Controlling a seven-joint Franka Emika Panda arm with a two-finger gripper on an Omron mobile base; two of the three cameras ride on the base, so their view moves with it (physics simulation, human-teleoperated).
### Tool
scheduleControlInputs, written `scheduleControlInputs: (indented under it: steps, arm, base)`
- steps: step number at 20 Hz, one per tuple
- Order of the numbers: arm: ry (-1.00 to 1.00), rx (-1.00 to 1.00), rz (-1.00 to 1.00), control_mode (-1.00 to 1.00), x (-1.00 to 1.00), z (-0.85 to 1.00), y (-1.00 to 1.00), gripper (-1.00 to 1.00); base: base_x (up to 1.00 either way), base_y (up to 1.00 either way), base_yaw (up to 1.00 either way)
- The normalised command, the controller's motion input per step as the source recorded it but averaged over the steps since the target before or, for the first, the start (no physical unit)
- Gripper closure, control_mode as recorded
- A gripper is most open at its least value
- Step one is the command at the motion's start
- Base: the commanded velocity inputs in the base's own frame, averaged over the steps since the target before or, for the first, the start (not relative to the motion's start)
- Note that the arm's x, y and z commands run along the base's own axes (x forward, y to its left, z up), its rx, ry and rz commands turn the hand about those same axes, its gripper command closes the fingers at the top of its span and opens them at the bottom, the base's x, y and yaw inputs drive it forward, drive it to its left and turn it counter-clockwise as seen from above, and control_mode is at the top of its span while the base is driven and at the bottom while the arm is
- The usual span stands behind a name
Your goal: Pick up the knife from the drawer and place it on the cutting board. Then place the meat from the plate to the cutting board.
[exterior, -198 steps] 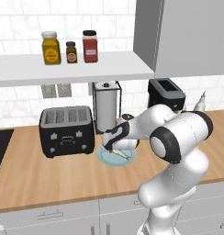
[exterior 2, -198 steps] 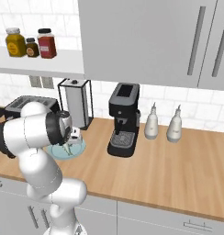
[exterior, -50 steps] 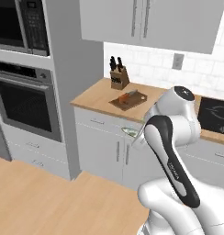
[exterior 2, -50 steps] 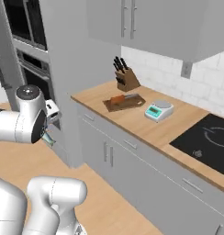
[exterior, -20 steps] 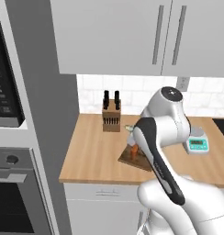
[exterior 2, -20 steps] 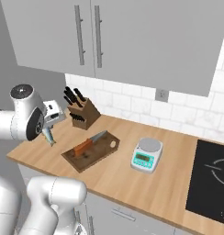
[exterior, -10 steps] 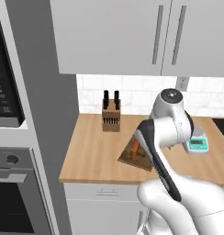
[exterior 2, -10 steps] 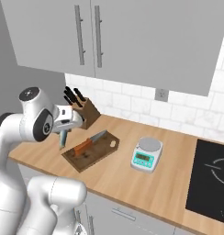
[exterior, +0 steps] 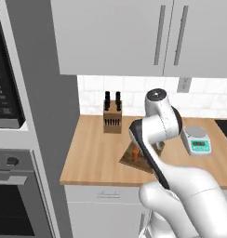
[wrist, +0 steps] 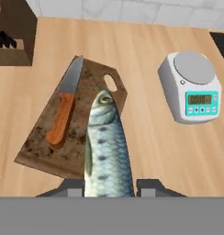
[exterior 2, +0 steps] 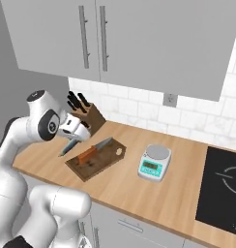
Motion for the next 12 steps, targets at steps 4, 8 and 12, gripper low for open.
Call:
scheduleControlInputs:
  steps: [4, 8, 12]
  arm:
    - [0.01, 0.22, -0.40, -1.00, 0.26, -0.19, 0.00, 1.00]
    - [0.01, 0.24, -0.15, -1.00, 0.59, -0.08, -0.17, 1.00]
    - [0.00, 0.15, -0.03, -1.00, 0.57, -0.31, -0.20, 1.00]
  base:
    - [0.00, 0.00, 0.00]
    - [0.00, 0.00, 0.00]
    - [0.00, 0.00, 0.00]
